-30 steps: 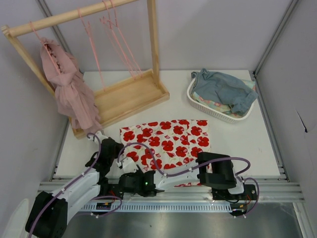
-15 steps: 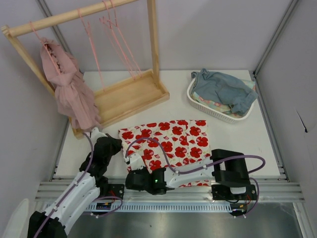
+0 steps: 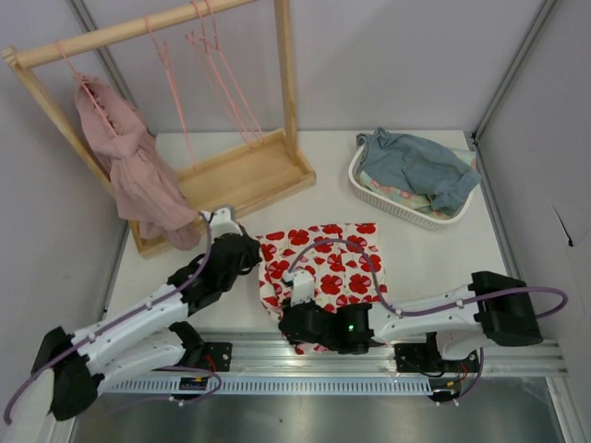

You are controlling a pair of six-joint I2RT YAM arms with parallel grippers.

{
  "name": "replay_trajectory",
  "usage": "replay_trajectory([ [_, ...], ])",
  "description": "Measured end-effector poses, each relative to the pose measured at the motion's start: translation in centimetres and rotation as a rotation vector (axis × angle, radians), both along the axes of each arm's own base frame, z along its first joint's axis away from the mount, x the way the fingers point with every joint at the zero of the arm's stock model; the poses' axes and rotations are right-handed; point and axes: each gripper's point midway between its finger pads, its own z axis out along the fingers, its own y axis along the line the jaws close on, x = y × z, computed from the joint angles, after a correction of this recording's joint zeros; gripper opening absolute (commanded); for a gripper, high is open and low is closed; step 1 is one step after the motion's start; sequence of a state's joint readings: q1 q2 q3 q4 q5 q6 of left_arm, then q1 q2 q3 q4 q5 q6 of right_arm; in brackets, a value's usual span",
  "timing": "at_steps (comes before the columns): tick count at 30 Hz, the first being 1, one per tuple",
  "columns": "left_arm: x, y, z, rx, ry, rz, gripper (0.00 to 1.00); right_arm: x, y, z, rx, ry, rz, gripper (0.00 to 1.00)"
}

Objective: Place the skirt on the hanger

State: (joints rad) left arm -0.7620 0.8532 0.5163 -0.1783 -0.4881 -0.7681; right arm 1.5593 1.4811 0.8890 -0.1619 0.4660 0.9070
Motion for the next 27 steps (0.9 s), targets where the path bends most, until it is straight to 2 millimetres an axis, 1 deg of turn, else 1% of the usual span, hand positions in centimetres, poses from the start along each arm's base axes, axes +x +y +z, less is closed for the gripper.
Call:
replay_trajectory([
  [3,0.4,-2.3,-0.1,0.057,0.008,-0.035,0.00,0.5,-2.7,0.2,0.025,0.020,-0.065,0.03],
  [5,0.7,-4.0,0.1,0.087,0.006,-0.057,0.00,0.7,-4.4,0.8,0.059,0.031,-0.104,0.03],
  [8,1.4,-7.1,1.0,0.105,-0.008,-0.096,0.00,0.9,-6.8,1.6,0.113,0.044,-0.167,0.03],
  [11,2.0,-10.6,1.6,0.113,-0.022,-0.141,0.00,1.1,-9.2,2.0,0.147,0.053,-0.227,0.02],
  [16,2.8,-15.3,1.4,0.137,-0.020,-0.203,0.00,1.2,-12.0,2.3,0.178,0.062,-0.304,0.01],
  [22,3.6,-20.3,1.0,0.146,-0.015,-0.267,0.00,1.6,-15.3,2.1,0.176,0.072,-0.412,0.00],
  [24,3.9,-22.1,0.8,0.147,-0.012,-0.288,0.00,1.8,-16.6,1.7,0.162,0.075,-0.454,0.00],
  [27,4.3,-23.9,0.3,0.145,-0.007,-0.304,0.00,2.3,-18.7,0.9,0.128,0.079,-0.524,0.00],
])
